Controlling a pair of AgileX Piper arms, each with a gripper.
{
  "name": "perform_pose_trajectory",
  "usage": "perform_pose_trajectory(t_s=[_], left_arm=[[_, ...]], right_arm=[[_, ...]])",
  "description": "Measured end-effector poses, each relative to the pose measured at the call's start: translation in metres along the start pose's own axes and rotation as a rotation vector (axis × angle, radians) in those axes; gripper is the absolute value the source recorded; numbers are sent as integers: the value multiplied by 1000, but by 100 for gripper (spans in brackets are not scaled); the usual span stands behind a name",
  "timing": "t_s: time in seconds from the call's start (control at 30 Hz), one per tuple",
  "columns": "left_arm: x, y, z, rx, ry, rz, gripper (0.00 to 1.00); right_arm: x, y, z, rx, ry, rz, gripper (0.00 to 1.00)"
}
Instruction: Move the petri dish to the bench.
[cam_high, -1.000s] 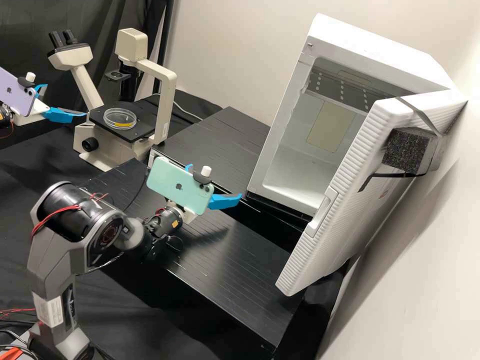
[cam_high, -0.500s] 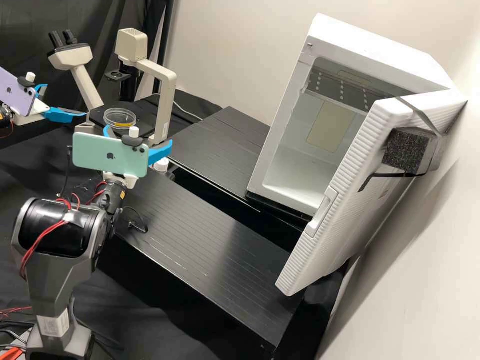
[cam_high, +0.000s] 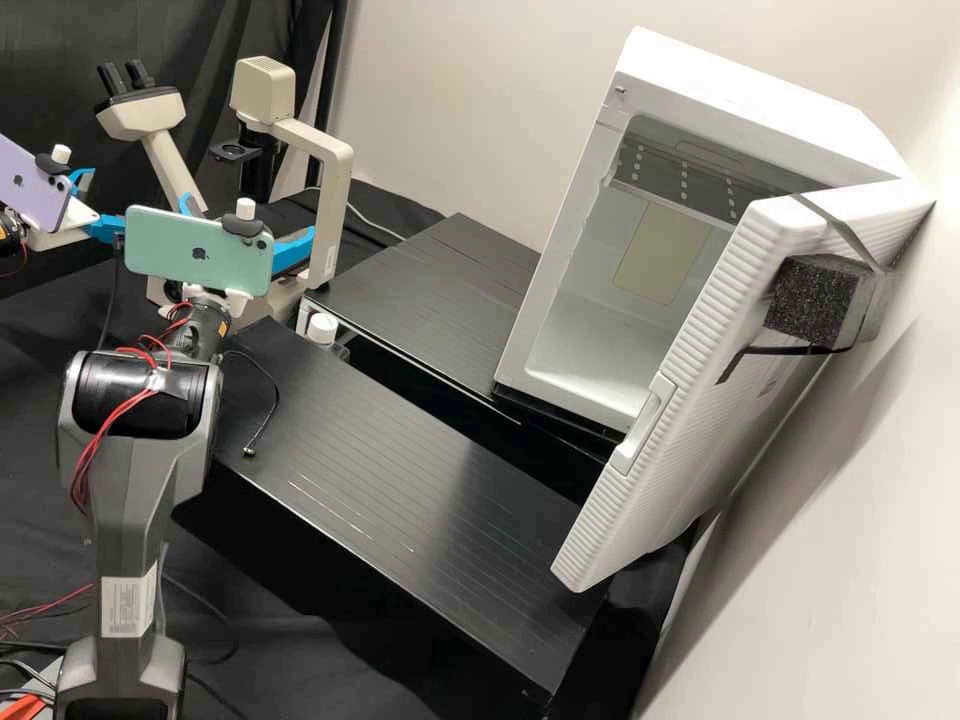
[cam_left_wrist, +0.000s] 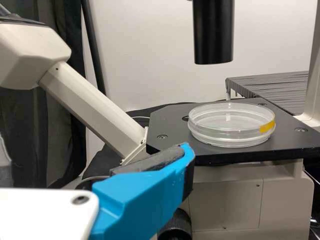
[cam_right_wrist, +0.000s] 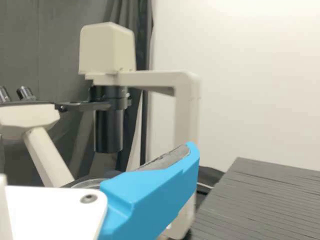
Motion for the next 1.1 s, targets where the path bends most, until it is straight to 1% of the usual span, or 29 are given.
perform_pose_trajectory(t_s=[0.17,0.3,0.4,0.43,0.5,0.57,0.73,0.93,1.0,1.03,1.1], left_arm=[[0,0,0,0,0,0,100],[0,0,0,0,0,0,100],[0,0,0,0,0,0,100],[0,0,0,0,0,0,100],[0,0,0,0,0,0,100],[0,0,0,0,0,0,100],[0,0,0,0,0,0,100],[0,0,0,0,0,0,100],[0,0,0,0,0,0,100],[0,0,0,0,0,0,100],[0,0,0,0,0,0,100]], right_arm=[[30,-18,0,-22,-27,-68,100],[47,-27,4,-11,-58,-97,100],[57,-32,5,-14,-67,-110,100],[62,-34,6,-29,-66,-114,100],[68,-36,7,-41,-70,-117,100],[74,-40,8,-38,-84,-118,100],[86,-49,11,-48,-112,-123,100],[98,-60,18,-35,-162,-135,100],[102,-64,22,-40,-173,-136,100],[102,-66,24,-32,-184,-138,100],[105,-69,26,-31,-199,-144,100]])
